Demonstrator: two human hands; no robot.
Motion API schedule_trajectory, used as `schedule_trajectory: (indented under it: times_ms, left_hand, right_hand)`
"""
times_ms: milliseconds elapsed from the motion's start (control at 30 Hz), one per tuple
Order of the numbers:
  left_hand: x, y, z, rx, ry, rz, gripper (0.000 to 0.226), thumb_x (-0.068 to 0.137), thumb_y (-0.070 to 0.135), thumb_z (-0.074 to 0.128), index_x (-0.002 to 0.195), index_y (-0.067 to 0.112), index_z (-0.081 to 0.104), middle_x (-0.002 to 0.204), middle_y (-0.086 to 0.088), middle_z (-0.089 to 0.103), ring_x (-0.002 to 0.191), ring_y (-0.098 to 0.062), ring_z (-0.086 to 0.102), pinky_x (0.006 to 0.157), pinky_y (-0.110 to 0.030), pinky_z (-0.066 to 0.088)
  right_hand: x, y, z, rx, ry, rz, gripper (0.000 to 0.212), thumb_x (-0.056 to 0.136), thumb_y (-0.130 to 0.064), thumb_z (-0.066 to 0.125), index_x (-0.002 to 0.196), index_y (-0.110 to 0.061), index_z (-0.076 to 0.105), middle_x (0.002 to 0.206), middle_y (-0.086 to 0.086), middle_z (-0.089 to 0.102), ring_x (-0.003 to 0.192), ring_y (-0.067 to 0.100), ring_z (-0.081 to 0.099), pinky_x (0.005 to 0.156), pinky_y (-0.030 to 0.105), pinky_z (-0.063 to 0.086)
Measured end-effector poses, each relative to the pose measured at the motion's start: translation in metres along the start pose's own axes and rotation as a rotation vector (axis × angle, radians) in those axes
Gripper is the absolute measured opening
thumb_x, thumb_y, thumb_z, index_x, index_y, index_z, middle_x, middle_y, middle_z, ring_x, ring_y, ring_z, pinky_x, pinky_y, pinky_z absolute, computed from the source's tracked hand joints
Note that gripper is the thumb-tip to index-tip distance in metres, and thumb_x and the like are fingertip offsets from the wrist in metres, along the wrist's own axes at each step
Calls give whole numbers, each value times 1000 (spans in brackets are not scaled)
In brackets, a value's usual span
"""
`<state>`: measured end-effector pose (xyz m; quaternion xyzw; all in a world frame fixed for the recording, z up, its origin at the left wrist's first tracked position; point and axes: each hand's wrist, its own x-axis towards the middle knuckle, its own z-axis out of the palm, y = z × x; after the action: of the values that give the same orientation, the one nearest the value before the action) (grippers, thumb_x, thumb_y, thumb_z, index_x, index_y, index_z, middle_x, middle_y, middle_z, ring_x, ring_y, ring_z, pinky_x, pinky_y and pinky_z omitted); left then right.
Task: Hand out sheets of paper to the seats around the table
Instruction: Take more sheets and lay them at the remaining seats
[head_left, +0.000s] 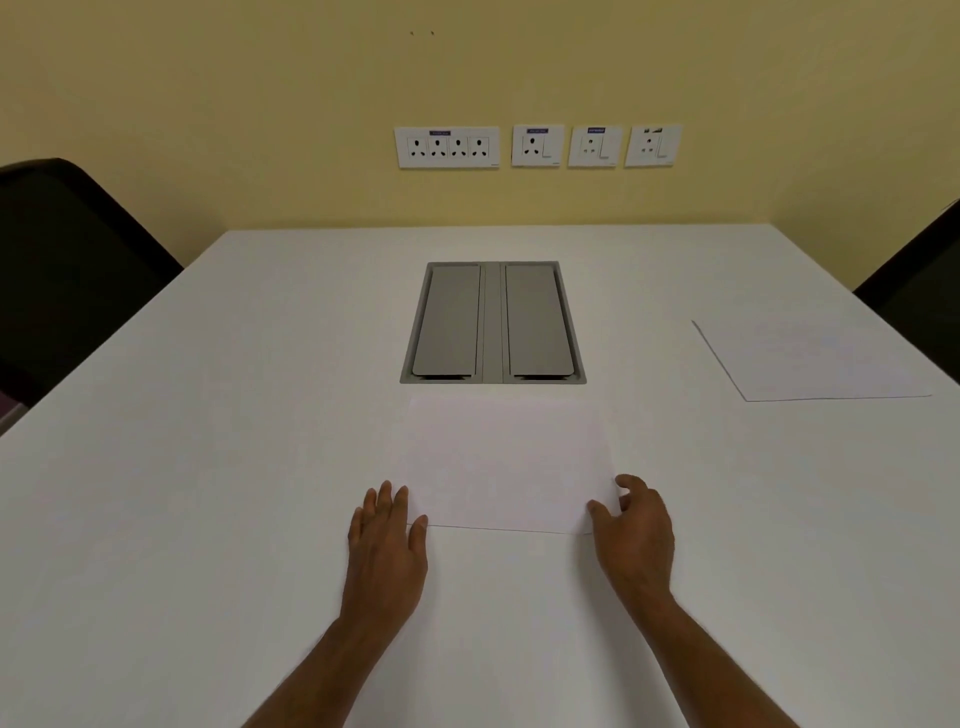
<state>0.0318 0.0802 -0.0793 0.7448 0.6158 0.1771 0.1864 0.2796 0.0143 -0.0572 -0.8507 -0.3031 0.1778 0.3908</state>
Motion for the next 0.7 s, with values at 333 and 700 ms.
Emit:
schedule_trajectory:
  times_ms: [333,700]
  left_hand:
    - [-9,4,-11,-91,-12,2,53,103,28,38,152,13,28,163,-7,19,153,-20,10,124,-32,7]
    - [-30,38,-77,-501,221,-35,36,101,21,46,133,11,58,146,-3,50,135,-17,47,114,-31,36]
  right_hand:
    - [-7,-14,-6,538,6,287,36,84,5,65,119,-6,64,95,12,70,74,26,72,55,24,57]
    - [-41,-40,-56,831,-42,338,33,87,10,65,114,-9,64,103,15,69,92,36,72,51,15,55]
